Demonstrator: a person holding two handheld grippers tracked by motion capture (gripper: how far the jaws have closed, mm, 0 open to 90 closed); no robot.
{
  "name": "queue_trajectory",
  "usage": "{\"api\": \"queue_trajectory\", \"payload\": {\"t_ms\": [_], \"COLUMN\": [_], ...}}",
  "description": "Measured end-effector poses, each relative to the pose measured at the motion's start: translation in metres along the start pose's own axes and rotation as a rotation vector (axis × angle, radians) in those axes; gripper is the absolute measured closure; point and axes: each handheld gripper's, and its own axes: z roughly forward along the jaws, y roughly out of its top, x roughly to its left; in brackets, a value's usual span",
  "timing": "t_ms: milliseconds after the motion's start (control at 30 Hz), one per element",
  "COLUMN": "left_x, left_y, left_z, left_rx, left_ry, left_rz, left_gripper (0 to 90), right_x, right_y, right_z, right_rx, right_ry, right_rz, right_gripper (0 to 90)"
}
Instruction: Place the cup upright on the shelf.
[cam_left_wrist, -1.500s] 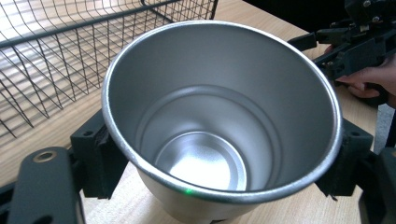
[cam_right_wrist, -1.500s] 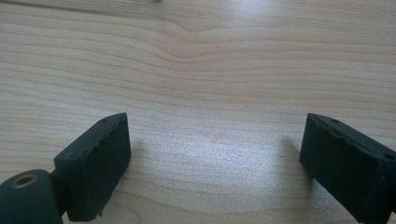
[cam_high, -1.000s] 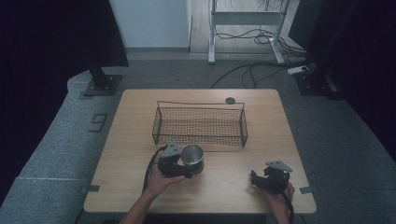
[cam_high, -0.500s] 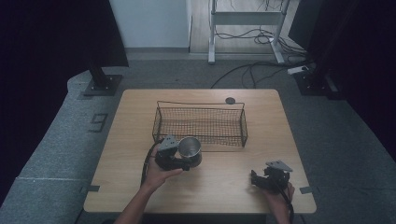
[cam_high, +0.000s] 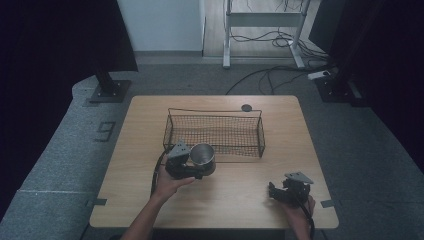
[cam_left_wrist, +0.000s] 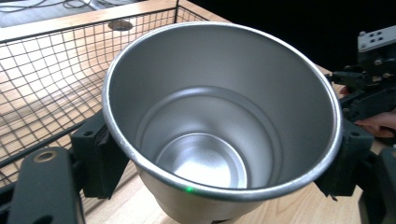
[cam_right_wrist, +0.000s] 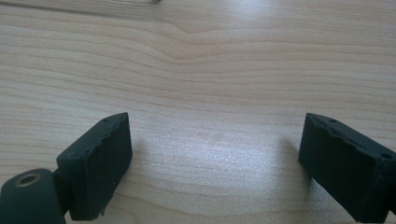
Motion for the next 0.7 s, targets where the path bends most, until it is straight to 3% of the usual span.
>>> {"api": "queue_trajectory", "payload": {"t_ms": [200, 700], "left_x": [0.006, 0.013], "left_y": [0.006, 0.019], "left_z": [-0.001, 0.0], "left_rx": [0.002, -0.009], "left_ry": [0.021, 0.022], "left_rz": [0.008, -0.004], "left_gripper": [18.3, 18.3], "right_x": [0.0, 0.0], "right_y": [0.0, 0.0], "right_z": [0.0, 0.0], "right_rx": [0.0, 0.0], "right_ry": [0.0, 0.0], "right_rz": [0.0, 0.001], "right_gripper": [9.5, 9.6]}}
